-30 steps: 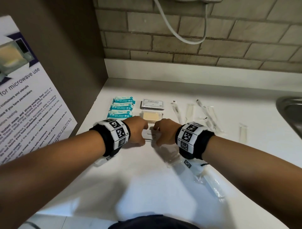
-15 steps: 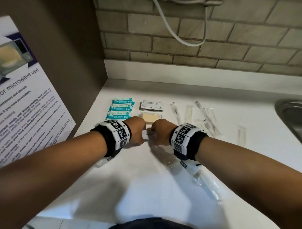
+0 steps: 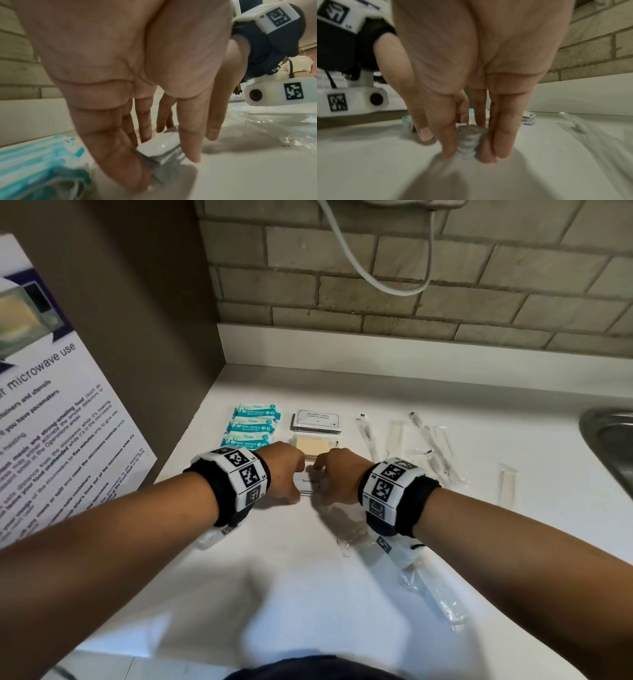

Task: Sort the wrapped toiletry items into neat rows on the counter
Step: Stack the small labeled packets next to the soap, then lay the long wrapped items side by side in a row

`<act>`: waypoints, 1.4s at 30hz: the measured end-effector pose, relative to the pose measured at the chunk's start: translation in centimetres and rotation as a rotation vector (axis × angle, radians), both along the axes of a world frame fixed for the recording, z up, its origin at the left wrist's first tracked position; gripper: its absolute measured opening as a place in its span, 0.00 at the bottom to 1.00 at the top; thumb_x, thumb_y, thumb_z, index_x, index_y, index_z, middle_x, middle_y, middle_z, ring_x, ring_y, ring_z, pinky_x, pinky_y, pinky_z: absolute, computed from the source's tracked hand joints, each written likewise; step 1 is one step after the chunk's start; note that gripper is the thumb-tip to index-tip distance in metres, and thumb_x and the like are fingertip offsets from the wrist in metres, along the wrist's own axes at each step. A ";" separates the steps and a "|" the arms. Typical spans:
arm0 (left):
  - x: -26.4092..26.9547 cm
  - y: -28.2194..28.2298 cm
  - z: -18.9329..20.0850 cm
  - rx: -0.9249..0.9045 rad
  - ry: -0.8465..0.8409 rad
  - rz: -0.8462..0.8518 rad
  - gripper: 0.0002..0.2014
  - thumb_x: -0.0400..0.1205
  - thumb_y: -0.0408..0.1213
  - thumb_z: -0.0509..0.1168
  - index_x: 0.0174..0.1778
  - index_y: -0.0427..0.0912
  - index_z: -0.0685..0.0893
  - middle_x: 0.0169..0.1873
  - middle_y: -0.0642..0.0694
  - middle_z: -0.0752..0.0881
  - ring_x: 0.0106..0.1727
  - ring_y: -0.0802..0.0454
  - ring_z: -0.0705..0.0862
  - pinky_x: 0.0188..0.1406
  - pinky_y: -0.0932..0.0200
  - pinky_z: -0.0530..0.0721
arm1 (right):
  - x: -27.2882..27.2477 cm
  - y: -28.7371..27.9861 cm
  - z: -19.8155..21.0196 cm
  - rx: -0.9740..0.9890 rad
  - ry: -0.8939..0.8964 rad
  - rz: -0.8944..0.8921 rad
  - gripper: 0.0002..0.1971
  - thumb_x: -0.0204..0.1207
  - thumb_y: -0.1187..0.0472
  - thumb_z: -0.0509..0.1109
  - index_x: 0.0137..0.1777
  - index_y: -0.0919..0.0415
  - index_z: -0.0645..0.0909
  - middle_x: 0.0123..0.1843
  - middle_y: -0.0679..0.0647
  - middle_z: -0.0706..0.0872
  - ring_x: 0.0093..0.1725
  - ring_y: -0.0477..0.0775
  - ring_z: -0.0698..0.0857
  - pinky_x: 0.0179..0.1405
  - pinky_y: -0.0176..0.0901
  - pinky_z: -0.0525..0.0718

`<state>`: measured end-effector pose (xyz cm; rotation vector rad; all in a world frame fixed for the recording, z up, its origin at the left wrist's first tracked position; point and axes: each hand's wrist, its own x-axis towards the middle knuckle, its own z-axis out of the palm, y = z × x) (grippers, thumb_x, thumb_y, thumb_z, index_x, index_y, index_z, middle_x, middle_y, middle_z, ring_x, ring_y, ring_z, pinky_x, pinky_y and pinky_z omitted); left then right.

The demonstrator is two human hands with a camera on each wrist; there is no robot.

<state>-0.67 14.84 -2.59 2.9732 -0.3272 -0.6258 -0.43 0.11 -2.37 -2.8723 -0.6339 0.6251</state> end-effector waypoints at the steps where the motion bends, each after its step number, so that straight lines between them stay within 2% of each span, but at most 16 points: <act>1: 0.0 0.1 0.2 0.002 -0.003 0.002 0.30 0.71 0.48 0.77 0.67 0.44 0.79 0.59 0.47 0.83 0.56 0.47 0.83 0.55 0.56 0.83 | 0.0 -0.4 0.3 0.028 0.009 -0.008 0.31 0.68 0.55 0.78 0.71 0.60 0.77 0.64 0.55 0.83 0.61 0.57 0.83 0.56 0.45 0.84; 4: 0.2 0.2 1.3 0.024 -0.043 0.009 0.31 0.69 0.53 0.76 0.67 0.47 0.79 0.58 0.49 0.84 0.55 0.48 0.82 0.55 0.55 0.83 | 0.1 -2.2 2.1 0.118 -0.025 -0.029 0.33 0.69 0.51 0.77 0.75 0.56 0.74 0.65 0.54 0.83 0.61 0.54 0.83 0.59 0.43 0.82; 7: 0.7 -1.1 3.1 0.011 -0.091 -0.006 0.29 0.74 0.56 0.73 0.67 0.46 0.79 0.60 0.48 0.84 0.58 0.46 0.83 0.57 0.54 0.81 | 1.0 -5.5 4.2 0.171 -0.055 -0.133 0.27 0.73 0.49 0.75 0.71 0.56 0.77 0.65 0.53 0.84 0.61 0.54 0.83 0.59 0.42 0.80; 13: 3.6 -8.1 4.2 -0.208 -0.221 0.023 0.17 0.83 0.51 0.63 0.51 0.39 0.87 0.53 0.42 0.88 0.56 0.42 0.84 0.53 0.55 0.81 | 5.8 -12.2 4.6 -0.047 -0.147 -0.390 0.19 0.80 0.53 0.67 0.64 0.65 0.83 0.65 0.61 0.85 0.65 0.63 0.83 0.64 0.47 0.81; 15: 4.4 -10.3 2.6 -0.193 -0.205 0.053 0.20 0.85 0.52 0.60 0.48 0.36 0.85 0.50 0.38 0.87 0.55 0.38 0.85 0.49 0.54 0.80 | 7.3 -14.2 2.9 -0.126 -0.123 -0.443 0.19 0.79 0.51 0.65 0.56 0.68 0.84 0.61 0.62 0.87 0.58 0.64 0.85 0.55 0.46 0.84; 18: 4.9 -12.2 0.2 -0.140 -0.194 0.113 0.25 0.85 0.55 0.57 0.57 0.33 0.82 0.53 0.35 0.87 0.57 0.36 0.85 0.45 0.56 0.75 | 9.8 -16.8 -0.8 -0.204 -0.069 -0.499 0.21 0.74 0.44 0.66 0.35 0.64 0.78 0.43 0.59 0.88 0.39 0.62 0.84 0.44 0.45 0.82; 20: 5.1 -12.8 -1.0 -0.125 -0.174 0.151 0.27 0.85 0.56 0.58 0.61 0.33 0.80 0.56 0.35 0.86 0.58 0.37 0.84 0.45 0.57 0.73 | 12.2 -18.9 -4.0 -0.230 -0.054 -0.525 0.25 0.67 0.41 0.70 0.40 0.67 0.75 0.34 0.53 0.82 0.36 0.61 0.86 0.44 0.49 0.87; 24: 5.6 -13.6 -1.3 -0.099 -0.145 0.218 0.22 0.84 0.50 0.61 0.58 0.33 0.81 0.55 0.36 0.86 0.57 0.37 0.85 0.48 0.57 0.77 | 16.0 -21.9 -9.0 -0.285 -0.010 -0.485 0.28 0.50 0.43 0.79 0.48 0.57 0.81 0.35 0.48 0.82 0.36 0.59 0.88 0.39 0.52 0.89; 26: 5.7 -14.3 -0.5 -0.142 -0.111 0.289 0.15 0.84 0.42 0.60 0.57 0.32 0.81 0.53 0.36 0.86 0.55 0.36 0.85 0.47 0.55 0.79 | 15.1 -21.4 -7.6 -0.226 -0.041 -0.484 0.26 0.57 0.41 0.77 0.49 0.58 0.84 0.36 0.51 0.85 0.36 0.59 0.88 0.42 0.51 0.89; 28: 5.7 -14.8 0.3 -0.215 -0.120 0.342 0.11 0.83 0.36 0.58 0.56 0.33 0.79 0.53 0.35 0.85 0.50 0.36 0.84 0.41 0.55 0.76 | 11.1 -19.6 -3.0 -0.079 -0.066 -0.510 0.30 0.71 0.33 0.64 0.44 0.63 0.85 0.37 0.58 0.87 0.38 0.62 0.87 0.47 0.49 0.86; 30: 5.7 -15.2 1.0 -0.313 -0.177 0.405 0.13 0.84 0.38 0.57 0.57 0.33 0.76 0.53 0.34 0.84 0.46 0.38 0.80 0.40 0.54 0.74 | 8.8 -19.2 -0.2 0.033 -0.055 -0.558 0.23 0.80 0.46 0.60 0.51 0.68 0.85 0.51 0.65 0.88 0.51 0.65 0.87 0.47 0.44 0.79; 32: 5.5 -15.7 1.7 -0.460 -0.236 0.448 0.15 0.84 0.41 0.56 0.58 0.33 0.73 0.50 0.36 0.83 0.46 0.38 0.81 0.41 0.53 0.76 | 7.4 -19.5 1.2 0.128 -0.106 -0.608 0.16 0.81 0.61 0.59 0.61 0.72 0.78 0.63 0.68 0.81 0.61 0.67 0.83 0.46 0.44 0.73; 34: 5.0 -16.1 2.4 -0.694 -0.248 0.455 0.10 0.83 0.40 0.57 0.53 0.37 0.71 0.47 0.37 0.86 0.43 0.39 0.86 0.42 0.50 0.84 | 5.6 -19.8 2.1 0.218 -0.159 -0.632 0.16 0.82 0.62 0.58 0.64 0.72 0.72 0.64 0.69 0.79 0.61 0.68 0.81 0.46 0.45 0.71; 36: 4.2 -16.3 2.9 -0.820 -0.242 0.398 0.05 0.82 0.36 0.58 0.47 0.41 0.68 0.42 0.35 0.87 0.37 0.41 0.86 0.39 0.50 0.83 | 3.7 -20.2 2.4 0.275 -0.154 -0.625 0.16 0.82 0.61 0.57 0.65 0.71 0.68 0.57 0.66 0.80 0.54 0.66 0.81 0.44 0.46 0.72; 39: 2.4 -16.1 2.9 -0.673 -0.262 0.244 0.11 0.80 0.40 0.65 0.48 0.43 0.68 0.35 0.46 0.79 0.33 0.47 0.76 0.32 0.55 0.71 | 1.1 -21.0 2.0 0.290 -0.065 -0.620 0.16 0.80 0.60 0.58 0.64 0.68 0.65 0.50 0.61 0.79 0.45 0.63 0.79 0.38 0.47 0.73; 42: -0.1 -15.9 2.0 -0.433 -0.089 0.144 0.22 0.76 0.55 0.71 0.57 0.47 0.73 0.47 0.53 0.81 0.42 0.55 0.80 0.35 0.58 0.75 | -0.1 -22.0 1.3 0.291 -0.084 -0.625 0.20 0.78 0.53 0.64 0.63 0.65 0.66 0.55 0.61 0.82 0.45 0.62 0.81 0.37 0.46 0.74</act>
